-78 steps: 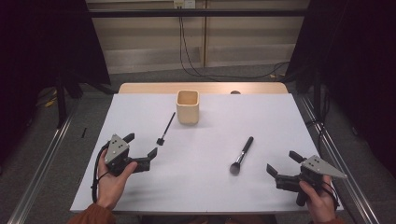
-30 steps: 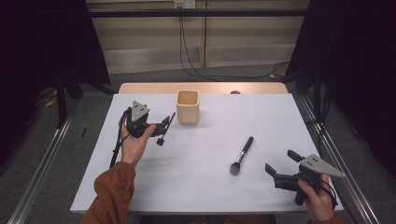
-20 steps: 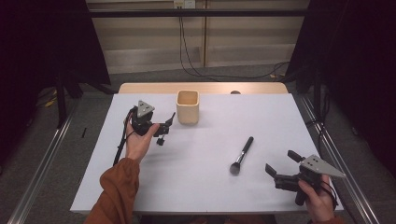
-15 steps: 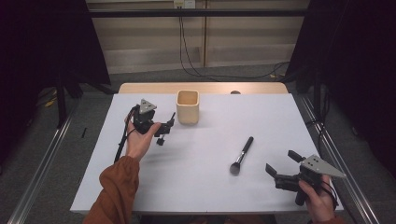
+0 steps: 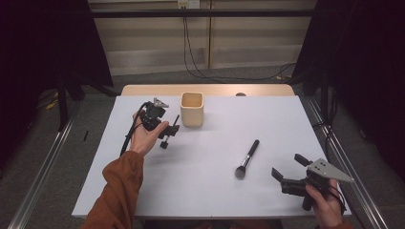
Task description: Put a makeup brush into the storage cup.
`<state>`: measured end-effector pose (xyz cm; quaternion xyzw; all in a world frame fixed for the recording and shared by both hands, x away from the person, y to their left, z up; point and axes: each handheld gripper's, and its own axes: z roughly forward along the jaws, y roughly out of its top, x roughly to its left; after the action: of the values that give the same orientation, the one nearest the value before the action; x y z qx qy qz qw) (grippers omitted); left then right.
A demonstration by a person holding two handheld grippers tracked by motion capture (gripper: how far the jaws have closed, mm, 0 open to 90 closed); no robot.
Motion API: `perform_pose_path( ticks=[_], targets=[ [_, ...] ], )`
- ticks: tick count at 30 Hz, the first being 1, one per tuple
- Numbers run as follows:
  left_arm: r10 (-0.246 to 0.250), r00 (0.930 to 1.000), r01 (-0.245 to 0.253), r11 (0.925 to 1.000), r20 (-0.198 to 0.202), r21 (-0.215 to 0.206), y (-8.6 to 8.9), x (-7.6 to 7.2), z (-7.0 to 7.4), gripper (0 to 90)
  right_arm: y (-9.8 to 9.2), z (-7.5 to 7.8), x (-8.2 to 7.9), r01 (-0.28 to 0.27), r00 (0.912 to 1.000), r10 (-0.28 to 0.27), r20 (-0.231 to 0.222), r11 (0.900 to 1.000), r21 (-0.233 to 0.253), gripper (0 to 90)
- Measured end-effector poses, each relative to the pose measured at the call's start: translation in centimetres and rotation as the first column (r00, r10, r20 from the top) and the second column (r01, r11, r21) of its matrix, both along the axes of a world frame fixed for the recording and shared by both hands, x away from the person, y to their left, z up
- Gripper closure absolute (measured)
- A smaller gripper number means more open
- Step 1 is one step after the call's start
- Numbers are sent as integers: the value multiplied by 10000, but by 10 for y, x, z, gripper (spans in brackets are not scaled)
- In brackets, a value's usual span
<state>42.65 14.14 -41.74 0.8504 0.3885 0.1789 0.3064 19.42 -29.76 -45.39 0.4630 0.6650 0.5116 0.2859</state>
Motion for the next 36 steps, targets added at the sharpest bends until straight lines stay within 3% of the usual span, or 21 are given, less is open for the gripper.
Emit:
perform_pose_path(
  ticks=[1,2,9,13,18,19,20,22,24,26,27,28,32,36],
  targets=[
    [-26,9998,28,10000,-215,77,-1,1,0,41,0,0,0,-2,10000,2,4,10000,7,0],
    [-54,9984,81,9988,-566,480,-3,4,-1,42,0,0,0,-11,10000,11,-35,10000,-8,0],
    [197,9922,-79,9954,-1230,957,-2,12,-4,46,0,-1,0,-26,10000,26,-83,10000,-11,0],
    [510,9801,-293,9930,-1918,1142,4,20,-4,42,0,-1,1,-61,9999,59,-156,9999,-94,0],
    [448,9721,-119,9898,-2303,1421,4,25,-4,40,0,-2,1,-54,9999,53,-163,9999,-90,0],
    [384,9678,-5,9886,-2487,1507,3,26,-4,43,0,-2,1,-54,9998,53,-165,9999,-85,0],
    [393,9579,70,9871,-2846,1598,2,28,-6,53,0,-2,1,-84,9998,82,-159,9999,-109,0],
    [413,9578,94,9846,-2846,1746,2,30,-6,51,0,-2,1,-97,9998,95,-157,9999,-94,0],
    [558,9538,-78,9869,-2954,1612,1,31,-7,53,0,-1,1,-76,9999,75,-148,9999,-72,0],
    [592,9459,-10,9837,-3189,1797,1,33,-9,54,0,-1,1,-83,9998,81,-156,9999,-81,0],
    [638,9425,9,9811,-3280,1933,-1,34,-10,59,0,-2,1,-81,9999,79,-149,9999,-82,0],
    [634,9408,187,9711,-3330,2377,-4,35,-12,62,0,-2,1,-96,9998,95,-151,9999,-86,0],
    [542,9382,294,9716,-3418,2348,-7,37,-12,56,0,-2,1,-132,9998,130,-169,9999,-80,0],
    [585,9264,351,9701,-3720,2400,-8,41,-17,50,1,-2,1,-140,9997,138,-192,9999,-91,0]
  ],
)
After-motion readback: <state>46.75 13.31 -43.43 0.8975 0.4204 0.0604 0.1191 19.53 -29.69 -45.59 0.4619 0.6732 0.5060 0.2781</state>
